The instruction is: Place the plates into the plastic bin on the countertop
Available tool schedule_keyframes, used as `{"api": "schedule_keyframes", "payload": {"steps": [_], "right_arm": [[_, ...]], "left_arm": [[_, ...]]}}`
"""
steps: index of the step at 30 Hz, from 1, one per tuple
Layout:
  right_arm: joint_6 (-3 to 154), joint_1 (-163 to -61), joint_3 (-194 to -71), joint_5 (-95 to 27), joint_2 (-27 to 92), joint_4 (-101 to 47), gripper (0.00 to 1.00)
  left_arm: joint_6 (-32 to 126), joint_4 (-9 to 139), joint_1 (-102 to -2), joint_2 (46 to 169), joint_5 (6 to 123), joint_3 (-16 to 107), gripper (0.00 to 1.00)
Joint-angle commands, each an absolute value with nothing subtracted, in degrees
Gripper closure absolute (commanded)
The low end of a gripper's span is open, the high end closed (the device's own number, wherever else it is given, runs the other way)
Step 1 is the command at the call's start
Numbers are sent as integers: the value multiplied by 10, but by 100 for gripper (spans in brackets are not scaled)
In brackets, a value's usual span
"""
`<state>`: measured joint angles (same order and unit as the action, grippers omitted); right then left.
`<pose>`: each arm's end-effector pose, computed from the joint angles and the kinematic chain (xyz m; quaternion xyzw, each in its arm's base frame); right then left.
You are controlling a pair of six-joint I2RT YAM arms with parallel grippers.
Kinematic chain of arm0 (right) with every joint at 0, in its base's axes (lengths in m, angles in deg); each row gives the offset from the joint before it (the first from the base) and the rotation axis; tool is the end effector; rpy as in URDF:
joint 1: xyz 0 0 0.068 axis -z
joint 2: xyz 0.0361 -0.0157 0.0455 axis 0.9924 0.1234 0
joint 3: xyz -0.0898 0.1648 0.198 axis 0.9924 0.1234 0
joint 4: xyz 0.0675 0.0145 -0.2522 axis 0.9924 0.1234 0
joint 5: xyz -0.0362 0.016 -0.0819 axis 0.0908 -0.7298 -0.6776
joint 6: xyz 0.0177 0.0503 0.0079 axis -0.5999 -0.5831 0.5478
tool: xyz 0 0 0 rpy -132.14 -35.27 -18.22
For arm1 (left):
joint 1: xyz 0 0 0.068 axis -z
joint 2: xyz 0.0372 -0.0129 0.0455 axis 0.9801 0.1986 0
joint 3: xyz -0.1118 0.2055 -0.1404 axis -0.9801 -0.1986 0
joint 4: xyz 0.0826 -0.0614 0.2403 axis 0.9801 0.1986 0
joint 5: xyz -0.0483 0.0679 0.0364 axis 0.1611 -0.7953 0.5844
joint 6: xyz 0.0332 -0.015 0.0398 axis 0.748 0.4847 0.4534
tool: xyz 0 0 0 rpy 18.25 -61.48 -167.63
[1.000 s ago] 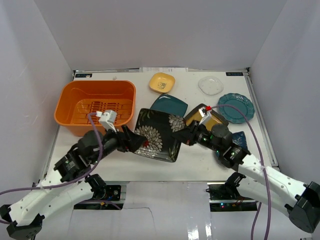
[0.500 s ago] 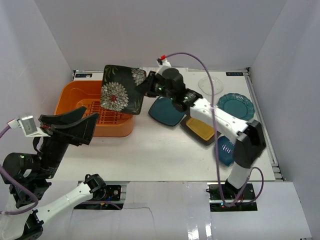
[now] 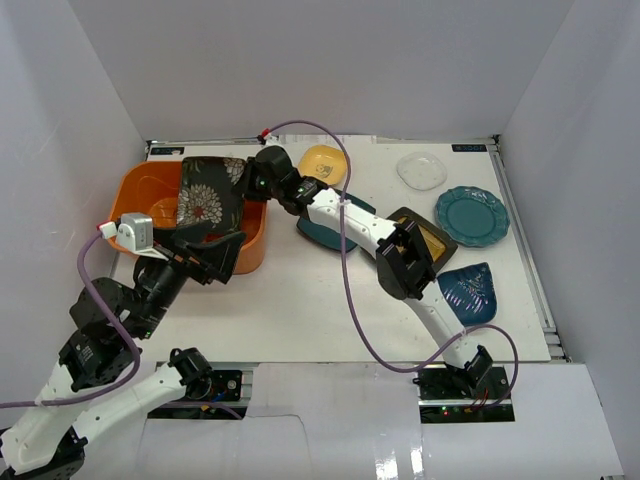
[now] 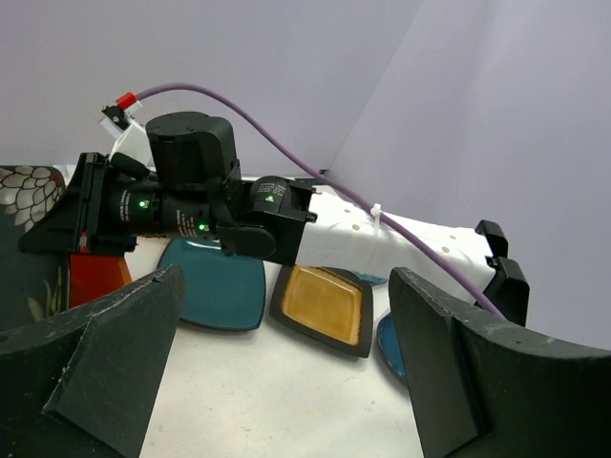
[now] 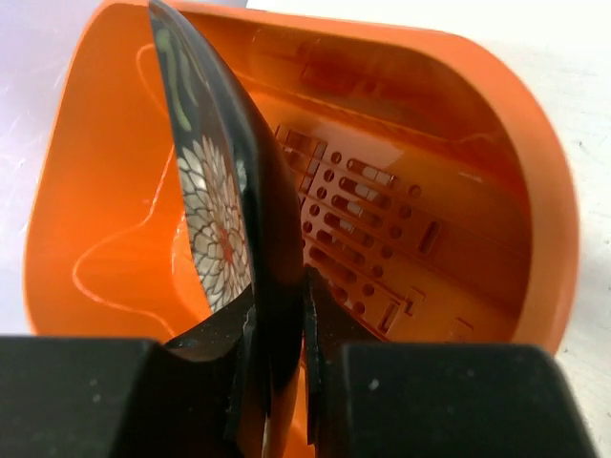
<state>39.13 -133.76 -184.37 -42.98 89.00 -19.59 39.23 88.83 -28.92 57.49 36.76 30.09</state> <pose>0.3612 0.4424 0.2759 -0.0485 0.8060 0.4260 0.4082 0.0519 -0.0427 0.4225 0.0423 0.6481 -0.3377 0.6812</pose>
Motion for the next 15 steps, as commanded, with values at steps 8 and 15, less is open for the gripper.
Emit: {"api": "schedule_keyframes", "payload": {"steps": [8, 15], "right_arm": [[385, -1387, -1903, -461, 911, -277, 92], [457, -1385, -1772, -563, 813, -238, 92]], "left_arm": [[399, 865, -288, 567, 372, 274, 2], [389, 873, -288, 552, 373, 271, 2]]}}
